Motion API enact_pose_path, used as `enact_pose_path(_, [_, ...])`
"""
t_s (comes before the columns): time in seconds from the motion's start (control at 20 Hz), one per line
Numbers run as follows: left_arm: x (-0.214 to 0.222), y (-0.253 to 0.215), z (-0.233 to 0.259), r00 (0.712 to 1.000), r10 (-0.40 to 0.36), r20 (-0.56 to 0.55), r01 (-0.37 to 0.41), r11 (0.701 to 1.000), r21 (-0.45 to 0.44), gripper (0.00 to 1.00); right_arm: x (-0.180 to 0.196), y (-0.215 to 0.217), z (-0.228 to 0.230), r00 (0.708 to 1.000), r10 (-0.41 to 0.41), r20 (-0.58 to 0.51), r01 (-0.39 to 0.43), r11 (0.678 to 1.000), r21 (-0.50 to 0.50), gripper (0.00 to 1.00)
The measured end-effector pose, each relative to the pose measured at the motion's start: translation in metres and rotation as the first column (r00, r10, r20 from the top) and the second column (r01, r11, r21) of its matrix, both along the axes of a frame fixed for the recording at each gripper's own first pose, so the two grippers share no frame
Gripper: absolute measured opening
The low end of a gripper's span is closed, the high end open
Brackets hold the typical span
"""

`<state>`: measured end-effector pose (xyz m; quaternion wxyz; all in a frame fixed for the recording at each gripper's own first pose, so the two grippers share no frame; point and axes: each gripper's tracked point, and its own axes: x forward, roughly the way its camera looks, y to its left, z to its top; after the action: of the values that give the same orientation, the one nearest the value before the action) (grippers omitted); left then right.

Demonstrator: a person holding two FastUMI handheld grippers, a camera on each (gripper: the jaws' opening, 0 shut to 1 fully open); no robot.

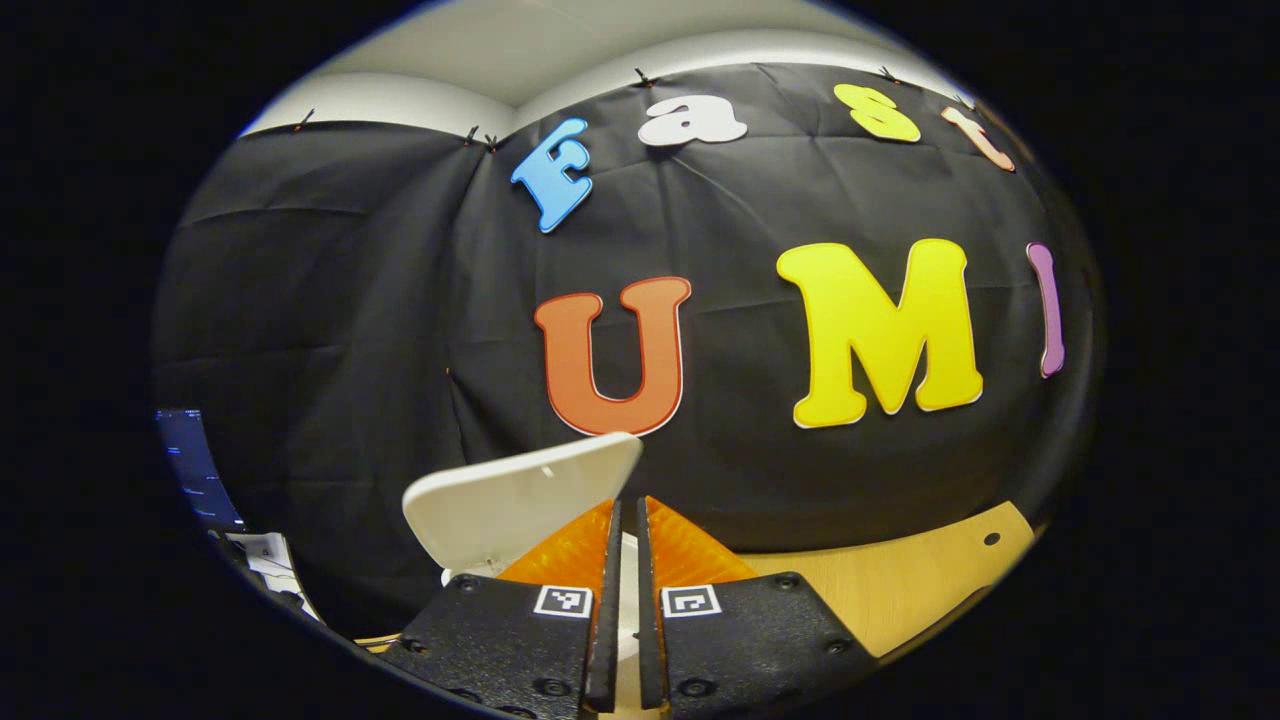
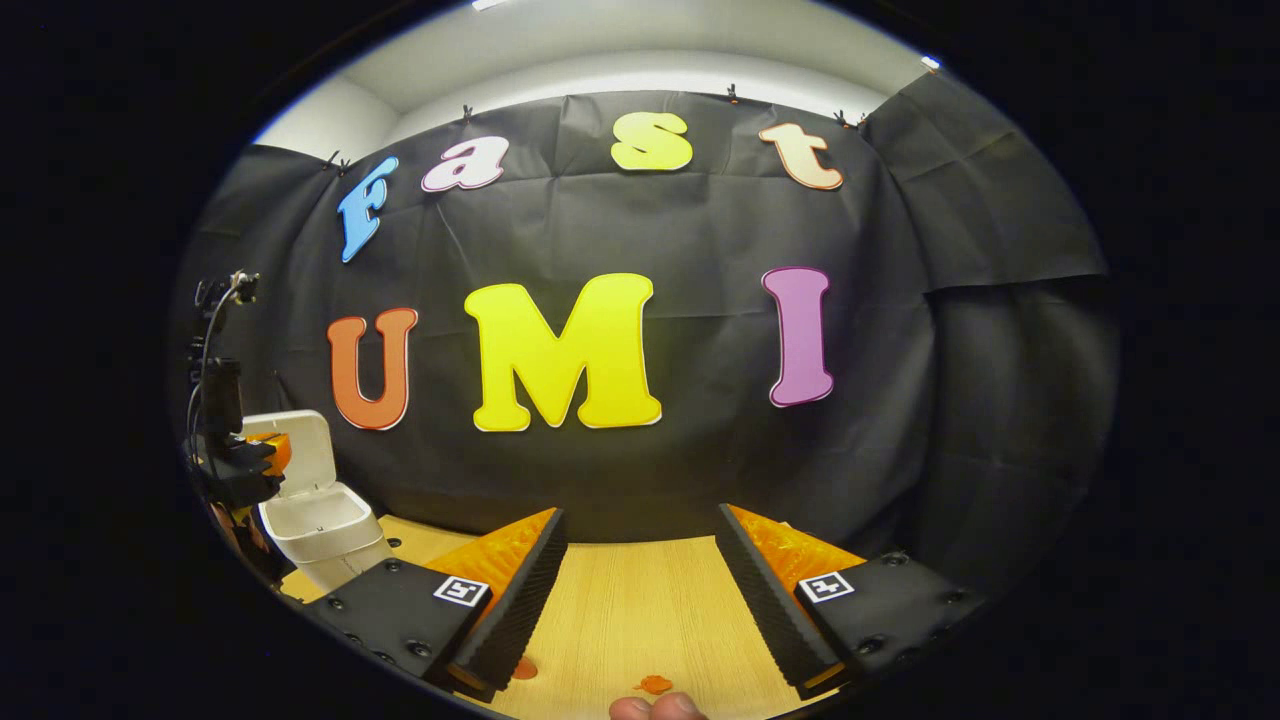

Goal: Press the lid of the desktop garbage bin to open it, pick up the crumpled paper on the desktop and throw it into the bin, then pick up the pop can on the desktop and drop it into the bin, and finally close the garbage bin lid.

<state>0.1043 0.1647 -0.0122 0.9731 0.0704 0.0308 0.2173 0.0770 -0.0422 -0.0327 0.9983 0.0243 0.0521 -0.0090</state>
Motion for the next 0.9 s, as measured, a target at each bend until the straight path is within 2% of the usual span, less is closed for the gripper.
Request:
enact_pose_path(0.2, [-0.014, -0.019, 0.026, 0.997, -0.054, 0.045, 0.056, 0.998, -0.029, 0.12, -0.012, -0.001, 0.012, 0.999, 0.003, 0.038, -0.003, 1.000, -0.012, 0.96])
enact_pose_path(0.35, [-0.032, -0.042, 0.047, 0.990, -0.107, 0.088, 0.110, 0.994, -0.024, 0.19, -0.019, -0.004, 0.018, 0.998, 0.001, 0.060, -0.001, 1.000, -0.008, 0.96])
enact_pose_path(0.45, [-0.041, -0.060, 0.054, 0.984, -0.151, 0.094, 0.153, 0.988, -0.016, 0.28, -0.023, -0.006, 0.019, 0.998, -0.003, 0.065, 0.004, 1.000, -0.006, 0.94])
enact_pose_path(0.5, [-0.045, -0.067, 0.055, 0.982, -0.167, 0.093, 0.170, 0.985, -0.019, 0.27, -0.024, -0.007, 0.020, 0.998, -0.004, 0.066, 0.004, 1.000, -0.005, 0.94])
enact_pose_path(0.55, [-0.049, -0.073, 0.055, 0.980, -0.180, 0.089, 0.183, 0.983, -0.027, 0.39, -0.028, -0.007, 0.020, 0.998, -0.001, 0.069, 0.001, 1.000, -0.003, 0.94])
enact_pose_path(0.7, [-0.060, -0.095, 0.047, 0.971, -0.226, 0.077, 0.231, 0.971, -0.066, 0.51, -0.032, -0.008, 0.019, 0.997, 0.002, 0.073, -0.002, 1.000, -0.006, 0.96])
enact_pose_path(0.75, [-0.064, -0.102, 0.044, 0.968, -0.242, 0.073, 0.247, 0.967, -0.069, 0.64, -0.034, -0.009, 0.018, 0.997, 0.004, 0.073, -0.004, 1.000, -0.010, 0.96])
enact_pose_path(0.8, [-0.067, -0.106, 0.043, 0.965, -0.252, 0.072, 0.257, 0.964, -0.071, 0.72, -0.036, -0.007, 0.018, 0.997, 0.010, 0.075, -0.009, 1.000, -0.014, 0.96])
enact_pose_path(0.85, [-0.069, -0.110, 0.041, 0.962, -0.262, 0.073, 0.268, 0.960, -0.078, 0.67, -0.037, -0.008, 0.017, 0.997, 0.013, 0.076, -0.011, 1.000, -0.019, 0.96])
enact_pose_path(0.9, [-0.071, -0.114, 0.042, 0.960, -0.270, 0.075, 0.276, 0.957, -0.087, 0.80, -0.038, -0.009, 0.018, 0.997, 0.015, 0.079, -0.013, 1.000, -0.022, 0.96])
